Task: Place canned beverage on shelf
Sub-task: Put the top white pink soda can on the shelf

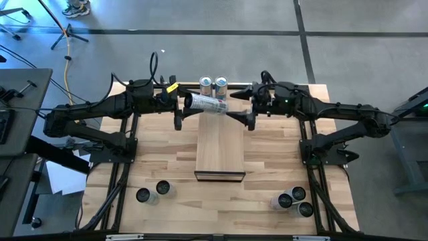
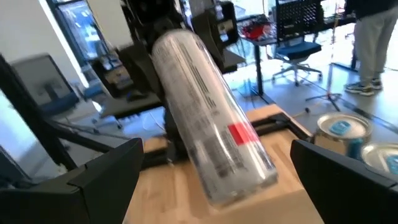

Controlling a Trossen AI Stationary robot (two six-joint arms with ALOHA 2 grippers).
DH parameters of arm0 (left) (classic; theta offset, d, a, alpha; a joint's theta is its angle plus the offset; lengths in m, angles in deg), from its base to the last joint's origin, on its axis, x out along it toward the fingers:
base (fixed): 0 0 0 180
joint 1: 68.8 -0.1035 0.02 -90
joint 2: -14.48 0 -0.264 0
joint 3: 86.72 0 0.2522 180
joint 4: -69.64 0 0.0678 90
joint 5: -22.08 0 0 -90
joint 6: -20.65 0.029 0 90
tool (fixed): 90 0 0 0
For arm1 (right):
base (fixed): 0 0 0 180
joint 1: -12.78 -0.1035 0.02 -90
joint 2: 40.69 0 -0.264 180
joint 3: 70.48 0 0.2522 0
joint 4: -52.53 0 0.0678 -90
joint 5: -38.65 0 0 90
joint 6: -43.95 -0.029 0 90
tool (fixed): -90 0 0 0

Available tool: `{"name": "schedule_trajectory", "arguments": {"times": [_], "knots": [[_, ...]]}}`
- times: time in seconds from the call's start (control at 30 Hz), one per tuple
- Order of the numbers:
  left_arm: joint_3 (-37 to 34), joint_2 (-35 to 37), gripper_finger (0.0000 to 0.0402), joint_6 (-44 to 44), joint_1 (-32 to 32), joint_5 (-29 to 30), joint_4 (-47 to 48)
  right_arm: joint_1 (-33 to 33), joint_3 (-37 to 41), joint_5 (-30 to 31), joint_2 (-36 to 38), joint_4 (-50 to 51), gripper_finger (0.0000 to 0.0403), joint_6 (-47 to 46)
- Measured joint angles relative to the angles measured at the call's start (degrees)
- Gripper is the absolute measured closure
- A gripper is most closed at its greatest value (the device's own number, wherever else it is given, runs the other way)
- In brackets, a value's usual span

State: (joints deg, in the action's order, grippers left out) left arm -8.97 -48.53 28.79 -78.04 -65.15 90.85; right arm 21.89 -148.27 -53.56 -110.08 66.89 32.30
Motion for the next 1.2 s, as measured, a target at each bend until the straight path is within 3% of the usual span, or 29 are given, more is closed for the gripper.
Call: {"name": "schedule_trajectory", "arguments": {"times": [0.77, 1.2], "knots": [[0.02, -0.47, 0.0181, 0.0, -0.83, 0.24, -0.11, -0.15, 0.0, 0.14, 0.0, 1.3, 0.0009, 2.7], [8.95, -12.34, 0.0181, 7.04, -1.25, 0.42, 5.62, -0.15, 0.0, 1.16, -4.72, 3.97, 0.0009, 12.05]]}}
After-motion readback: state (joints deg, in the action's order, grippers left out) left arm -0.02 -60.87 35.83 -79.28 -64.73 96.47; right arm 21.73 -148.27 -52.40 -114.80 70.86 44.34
